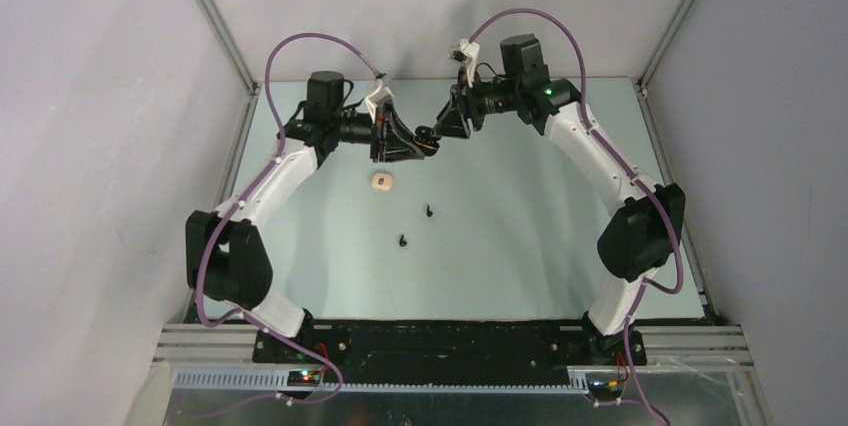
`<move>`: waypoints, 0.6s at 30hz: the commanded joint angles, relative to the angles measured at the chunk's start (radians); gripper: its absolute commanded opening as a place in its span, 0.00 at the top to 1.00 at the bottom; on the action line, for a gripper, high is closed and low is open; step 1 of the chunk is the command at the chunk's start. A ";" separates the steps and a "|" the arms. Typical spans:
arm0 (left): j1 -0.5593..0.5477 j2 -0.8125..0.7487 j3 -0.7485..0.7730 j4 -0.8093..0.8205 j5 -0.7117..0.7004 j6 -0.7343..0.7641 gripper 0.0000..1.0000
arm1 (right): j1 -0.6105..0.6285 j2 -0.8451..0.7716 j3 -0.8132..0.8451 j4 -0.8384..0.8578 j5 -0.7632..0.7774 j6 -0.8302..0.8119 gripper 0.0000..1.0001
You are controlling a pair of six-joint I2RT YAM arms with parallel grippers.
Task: Insert the wireless bluetooth earbuds into the charging case
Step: Open the charging case.
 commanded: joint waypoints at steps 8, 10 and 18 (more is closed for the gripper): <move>0.026 -0.010 0.058 0.002 0.043 -0.057 1.00 | -0.079 -0.108 0.130 -0.072 -0.078 0.001 0.44; 0.033 -0.016 0.056 0.002 0.043 -0.072 1.00 | -0.099 -0.118 0.114 -0.112 -0.078 -0.034 0.44; 0.092 -0.090 0.001 0.000 0.006 -0.136 1.00 | -0.113 -0.178 -0.132 -0.209 -0.010 -0.390 0.50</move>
